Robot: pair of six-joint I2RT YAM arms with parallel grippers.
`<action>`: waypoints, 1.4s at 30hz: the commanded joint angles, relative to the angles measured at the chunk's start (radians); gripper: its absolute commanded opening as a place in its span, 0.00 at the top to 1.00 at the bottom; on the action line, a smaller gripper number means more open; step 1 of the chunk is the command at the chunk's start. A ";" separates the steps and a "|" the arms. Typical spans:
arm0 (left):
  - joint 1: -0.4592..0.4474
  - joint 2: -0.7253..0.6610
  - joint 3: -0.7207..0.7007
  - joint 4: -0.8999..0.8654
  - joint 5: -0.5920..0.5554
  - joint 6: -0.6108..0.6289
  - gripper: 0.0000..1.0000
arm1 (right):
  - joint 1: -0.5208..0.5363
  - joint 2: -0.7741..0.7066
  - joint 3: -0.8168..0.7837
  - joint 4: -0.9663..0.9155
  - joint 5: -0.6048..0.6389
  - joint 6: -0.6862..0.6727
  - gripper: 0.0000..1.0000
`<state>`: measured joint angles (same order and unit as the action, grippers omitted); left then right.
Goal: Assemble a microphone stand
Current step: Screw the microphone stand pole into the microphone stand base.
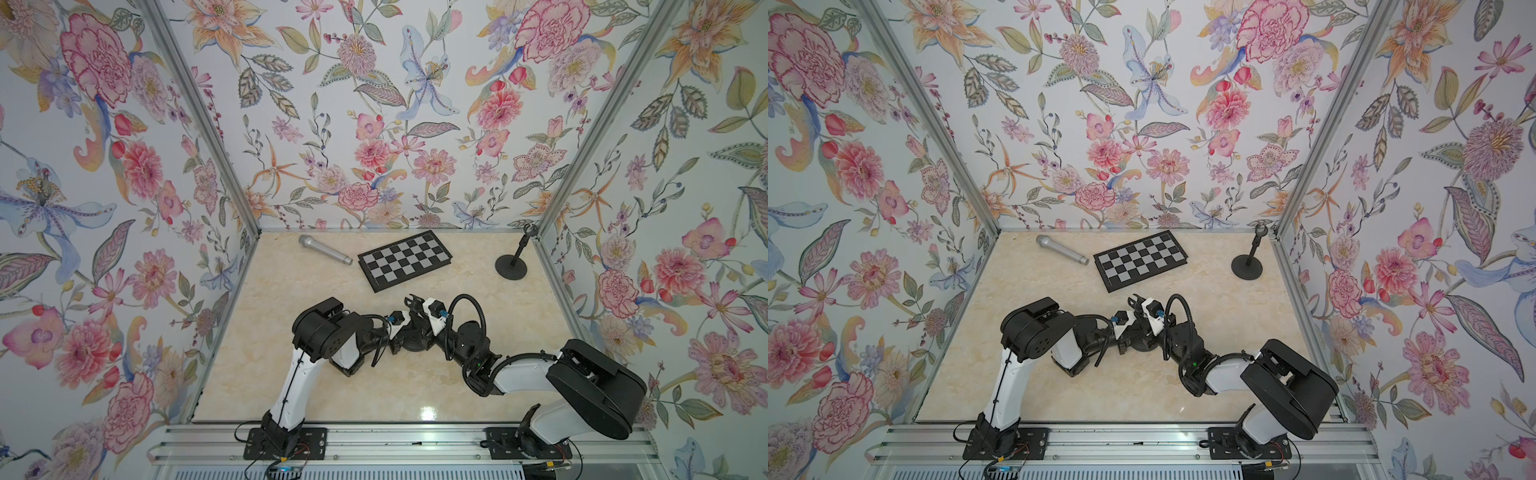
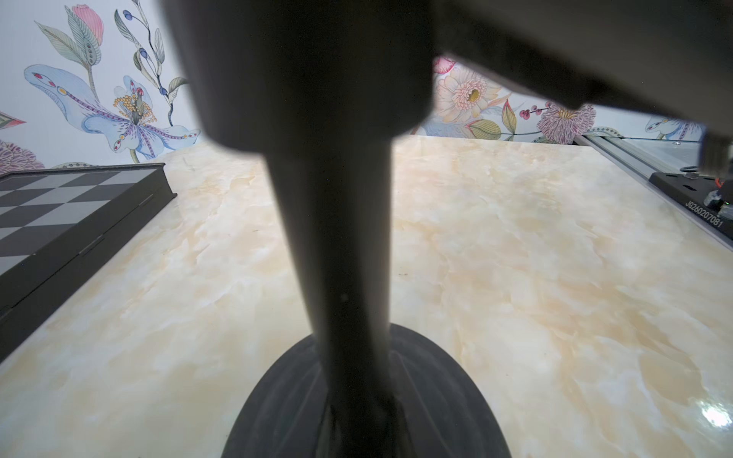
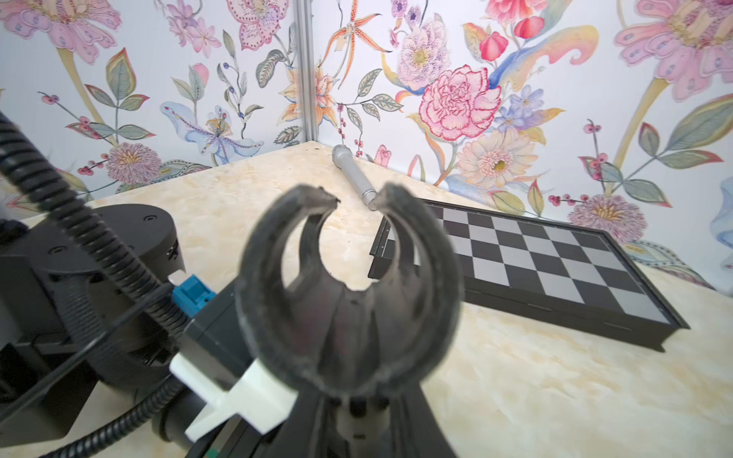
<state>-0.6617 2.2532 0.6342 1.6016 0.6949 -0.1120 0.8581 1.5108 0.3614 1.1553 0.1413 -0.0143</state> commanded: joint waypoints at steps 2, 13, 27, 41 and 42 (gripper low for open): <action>-0.003 0.043 -0.010 0.237 -0.066 0.044 0.81 | -0.056 -0.018 -0.052 -0.009 -0.161 -0.022 0.82; 0.000 0.050 -0.032 0.236 0.000 0.092 0.97 | -0.408 -0.060 0.200 -0.512 -1.065 -0.331 0.54; 0.039 0.073 0.002 0.227 0.058 0.039 0.94 | -0.467 0.123 0.355 -0.613 -1.259 -0.425 0.60; 0.037 0.084 0.009 0.237 0.003 0.011 0.80 | -0.188 0.090 -0.010 -0.023 -0.009 0.162 1.00; 0.037 0.079 0.009 0.236 -0.005 0.009 0.80 | -0.134 0.099 -0.010 -0.030 0.064 0.174 1.00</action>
<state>-0.6357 2.2684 0.6563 1.6016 0.7506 -0.1379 0.6449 1.5764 0.3820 1.1812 -0.2939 -0.0013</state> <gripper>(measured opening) 0.205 0.253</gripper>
